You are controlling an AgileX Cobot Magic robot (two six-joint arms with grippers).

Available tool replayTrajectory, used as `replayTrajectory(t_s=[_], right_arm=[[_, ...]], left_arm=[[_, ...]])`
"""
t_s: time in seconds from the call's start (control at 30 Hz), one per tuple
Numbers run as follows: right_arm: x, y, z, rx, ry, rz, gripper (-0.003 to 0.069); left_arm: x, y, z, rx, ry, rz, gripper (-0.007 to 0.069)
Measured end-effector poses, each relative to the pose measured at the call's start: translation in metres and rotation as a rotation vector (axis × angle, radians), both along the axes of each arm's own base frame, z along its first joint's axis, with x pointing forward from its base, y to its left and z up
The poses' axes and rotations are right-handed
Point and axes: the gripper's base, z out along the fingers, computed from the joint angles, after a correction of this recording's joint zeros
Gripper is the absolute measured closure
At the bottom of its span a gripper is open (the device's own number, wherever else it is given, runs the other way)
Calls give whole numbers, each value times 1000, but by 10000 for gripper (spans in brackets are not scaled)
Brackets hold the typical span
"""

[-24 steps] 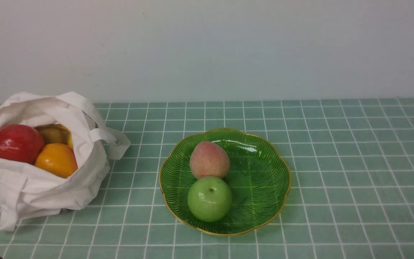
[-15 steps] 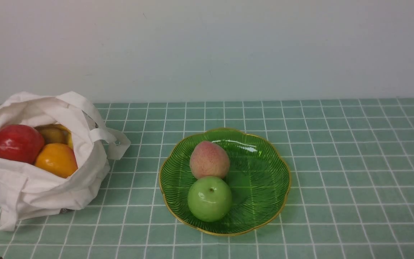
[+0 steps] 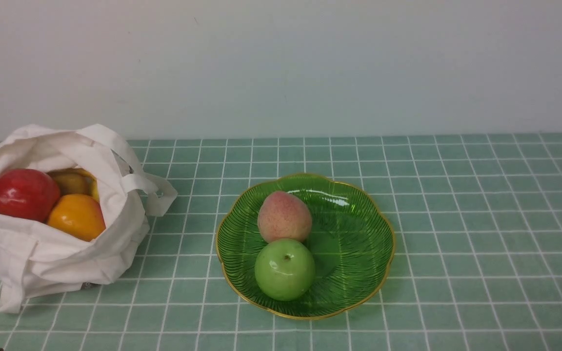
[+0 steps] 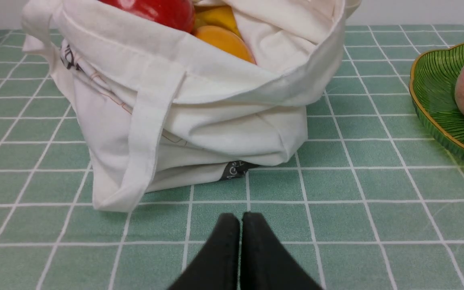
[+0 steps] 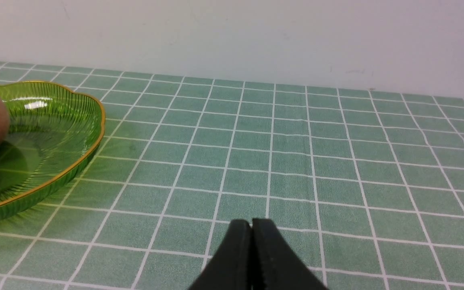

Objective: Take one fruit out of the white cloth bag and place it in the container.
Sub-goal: 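Reach into the white bag and grasp the apple with the left gripper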

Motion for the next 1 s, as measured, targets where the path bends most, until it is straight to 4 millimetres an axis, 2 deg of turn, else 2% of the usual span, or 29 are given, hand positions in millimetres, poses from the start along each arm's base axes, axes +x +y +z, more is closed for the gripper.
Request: replayTrajectory(t_s=[0.5, 0.77, 1.0], right_arm=[[0, 0, 0, 0, 0, 0, 674], [0, 0, 0, 0, 0, 0, 674], [0, 0, 0, 0, 0, 0, 674]], left_arm=[[0, 1, 1, 21, -9, 4, 632], [4, -3, 17, -270, -185, 23, 632], [4, -4, 29, -329, -311, 6, 632]])
